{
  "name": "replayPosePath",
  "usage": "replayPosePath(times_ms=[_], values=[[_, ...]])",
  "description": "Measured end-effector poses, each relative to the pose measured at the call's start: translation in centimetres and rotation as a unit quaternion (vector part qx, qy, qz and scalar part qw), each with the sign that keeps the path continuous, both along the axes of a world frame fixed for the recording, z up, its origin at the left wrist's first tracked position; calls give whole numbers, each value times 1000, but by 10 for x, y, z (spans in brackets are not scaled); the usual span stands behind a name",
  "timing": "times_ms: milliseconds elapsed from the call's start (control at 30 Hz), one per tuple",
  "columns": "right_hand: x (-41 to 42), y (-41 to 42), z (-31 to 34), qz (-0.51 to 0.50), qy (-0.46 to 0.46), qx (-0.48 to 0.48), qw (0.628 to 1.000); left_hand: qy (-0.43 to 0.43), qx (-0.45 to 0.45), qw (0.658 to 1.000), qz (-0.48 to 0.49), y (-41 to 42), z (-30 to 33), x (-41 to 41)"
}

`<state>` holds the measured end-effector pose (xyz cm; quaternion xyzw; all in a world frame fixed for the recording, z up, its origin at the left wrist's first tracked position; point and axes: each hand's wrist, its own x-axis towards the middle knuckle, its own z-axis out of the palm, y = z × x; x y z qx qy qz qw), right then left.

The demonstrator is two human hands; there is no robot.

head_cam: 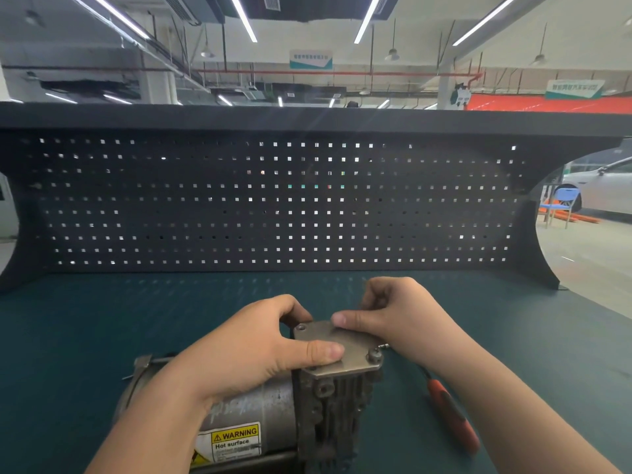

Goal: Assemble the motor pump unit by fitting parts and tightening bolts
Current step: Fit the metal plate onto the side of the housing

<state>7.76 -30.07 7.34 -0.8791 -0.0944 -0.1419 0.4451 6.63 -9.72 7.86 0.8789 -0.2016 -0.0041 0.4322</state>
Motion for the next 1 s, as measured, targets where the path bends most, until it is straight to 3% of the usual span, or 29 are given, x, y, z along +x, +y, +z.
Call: replayPosePath(times_ms=[133, 200, 467, 700, 900, 1000], values=[[-5, -8, 7, 117, 89, 92, 985, 3, 0, 1000, 0, 0, 0, 0], [-6, -13, 8, 141, 98, 90, 981, 7, -3, 1000, 0, 0, 0, 0], [-3, 0, 3, 57, 26, 59, 996, 8, -2, 1000, 1, 0, 0, -1], [-6, -9, 5, 137, 95, 107, 980, 15, -4, 1000, -2, -1, 2, -2], [-3, 0, 2, 27, 26, 35, 999, 12, 6, 1000, -7, 0, 1, -1], [-6, -4, 6, 90, 71, 89, 989, 9, 5, 1000, -7, 2, -1, 1]])
